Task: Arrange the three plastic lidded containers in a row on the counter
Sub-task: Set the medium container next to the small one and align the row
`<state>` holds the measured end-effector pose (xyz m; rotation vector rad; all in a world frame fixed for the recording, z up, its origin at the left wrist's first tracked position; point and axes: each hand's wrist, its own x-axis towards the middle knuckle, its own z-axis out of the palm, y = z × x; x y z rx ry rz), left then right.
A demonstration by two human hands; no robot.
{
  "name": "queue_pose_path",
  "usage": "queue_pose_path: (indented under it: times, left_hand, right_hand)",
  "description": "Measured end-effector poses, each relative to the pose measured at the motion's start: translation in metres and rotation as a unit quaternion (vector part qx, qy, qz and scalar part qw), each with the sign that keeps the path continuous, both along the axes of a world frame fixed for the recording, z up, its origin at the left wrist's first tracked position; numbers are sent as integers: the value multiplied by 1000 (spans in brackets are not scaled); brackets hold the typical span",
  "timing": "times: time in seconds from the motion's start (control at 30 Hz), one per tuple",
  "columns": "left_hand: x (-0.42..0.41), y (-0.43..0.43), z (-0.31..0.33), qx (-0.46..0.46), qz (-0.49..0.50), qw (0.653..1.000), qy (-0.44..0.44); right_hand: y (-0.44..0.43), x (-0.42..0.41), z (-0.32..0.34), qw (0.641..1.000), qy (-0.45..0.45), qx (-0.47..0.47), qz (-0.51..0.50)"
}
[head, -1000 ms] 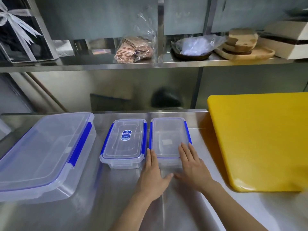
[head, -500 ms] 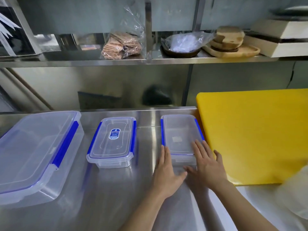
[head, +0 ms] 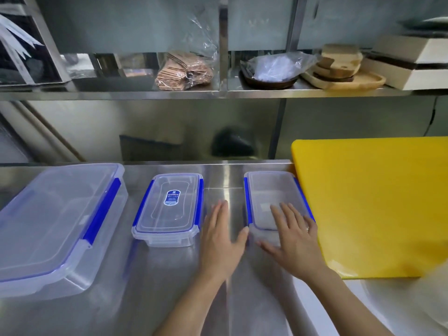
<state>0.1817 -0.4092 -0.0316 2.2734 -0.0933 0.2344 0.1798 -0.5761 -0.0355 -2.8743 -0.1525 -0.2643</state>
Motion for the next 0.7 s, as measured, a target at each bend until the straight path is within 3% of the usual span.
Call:
queue_pose_path:
  times: [0.13,0.27,0.37,0.5,0.7]
  left_hand:
    - [12,72,4,18,125,992,-24]
    - [19,135,-4,50,190,979,53]
    - [22,160,-11,66,180,975,110]
    - [23,162,-17,-38,132,976,171]
    - [25,150,-22,-19,140,977,158]
  right_hand:
    - [58,11,0,993,43,90,59]
    - [112,24,-7,979,83,165,86]
    - [143,33,-13,972,107,179,106]
    - [163,43,-23,973,123,147,125]
    - [159,46,-43,987,88,93,93]
